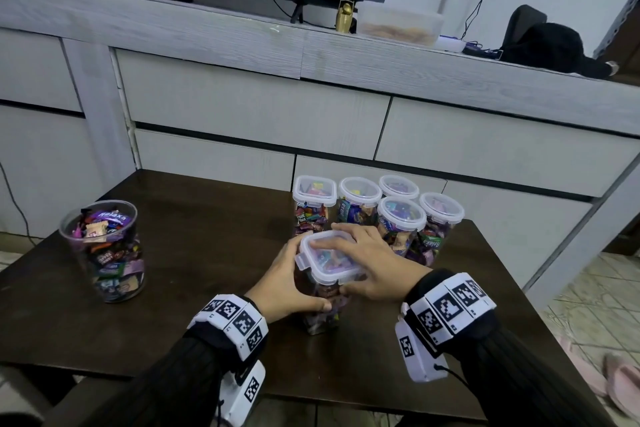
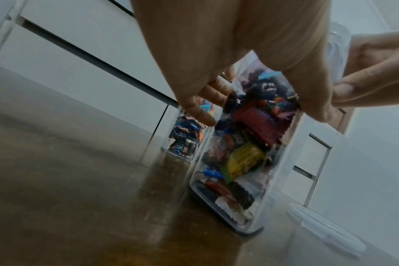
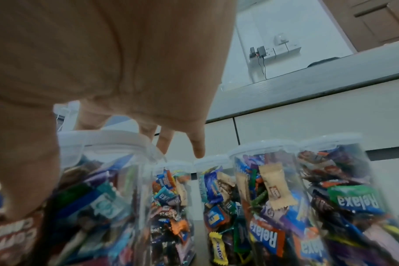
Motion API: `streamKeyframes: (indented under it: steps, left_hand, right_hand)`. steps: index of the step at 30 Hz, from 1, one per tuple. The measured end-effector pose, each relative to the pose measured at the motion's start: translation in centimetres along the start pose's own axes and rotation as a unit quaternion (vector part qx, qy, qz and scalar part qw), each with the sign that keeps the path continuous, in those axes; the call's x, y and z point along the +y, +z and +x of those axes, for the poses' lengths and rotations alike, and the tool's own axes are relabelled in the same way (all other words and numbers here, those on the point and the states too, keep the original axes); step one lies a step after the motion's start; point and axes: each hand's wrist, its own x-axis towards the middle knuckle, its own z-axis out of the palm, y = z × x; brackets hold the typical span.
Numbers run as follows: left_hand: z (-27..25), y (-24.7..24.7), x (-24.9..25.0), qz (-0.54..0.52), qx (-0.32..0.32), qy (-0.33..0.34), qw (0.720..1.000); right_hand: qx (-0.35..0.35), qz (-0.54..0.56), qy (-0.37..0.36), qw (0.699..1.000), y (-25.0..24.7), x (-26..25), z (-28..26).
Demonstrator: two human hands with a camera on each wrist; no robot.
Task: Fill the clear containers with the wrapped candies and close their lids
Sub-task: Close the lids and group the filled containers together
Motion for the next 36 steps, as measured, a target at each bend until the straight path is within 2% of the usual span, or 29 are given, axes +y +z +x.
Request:
streamKeyframes:
  steps: [2, 4, 6, 10, 14, 19, 23, 28, 30, 34, 36]
  left_hand:
    - [-0.1, -0.1, 0.1, 0.021, -0.014, -0.004, 1.0]
    - [0.0, 0.2, 0.2, 0.048, -0.019, 0.005, 0.999]
    - [0.0, 0.6, 0.4, 0.071, -0.008, 0.005, 0.997]
    - [-0.4, 1.1, 0.3, 0.08, -0.014, 0.001, 0.997]
    - [-0.1, 0.1, 0.3, 0.048, -0.039, -0.034, 0.998]
    - [0.4, 0.0, 0.7, 0.066, -0.049, -0.057, 0.995]
    - [0.6, 0.1, 1.1, 0.11, -0.068, -0.047, 0.99]
    - [0.7, 0.4, 1.1, 0.1, -0.054, -0.047, 0.992]
    - [0.9, 0.7, 0.9, 0.116, -0.028, -0.047, 0.992]
    - [1.0, 1.8, 0.5, 0.201, 0.045, -0.071, 0.976]
    - [0.8, 2.2, 0.1, 0.18, 0.052, -0.061, 0.98]
  right_hand:
    - [-0.024, 0.027, -0.012, 0.999, -0.3, 0.0, -0.4]
    - [-0.043, 0.111, -0.014, 0.993, -0.5, -0.3, -0.6]
    - [-0.025, 0.148, -0.004, 0.989, -0.4, -0.8, -0.5]
    - [-0.024, 0.081, 0.025, 0.996, 0.1, -0.8, -0.6]
    - [0.0, 0.036, 0.005, 0.999, -1.3, 0.0, -1.4]
    - [0.004, 0.048, -0.015, 0.999, -1.6, 0.0, -1.8]
    - [0.02, 0.06, -0.022, 0.998, -1.1, 0.1, -1.7]
    - [0.04, 0.033, -0.04, 0.998, -0.6, 0.3, -1.5]
    - [0.032, 0.021, -0.047, 0.998, -0.5, 0.6, -1.6]
    - [0.066, -0.068, -0.034, 0.995, -0.4, 1.2, -1.9]
    - [0.062, -0.034, -0.025, 0.997, -0.3, 1.2, -2.2]
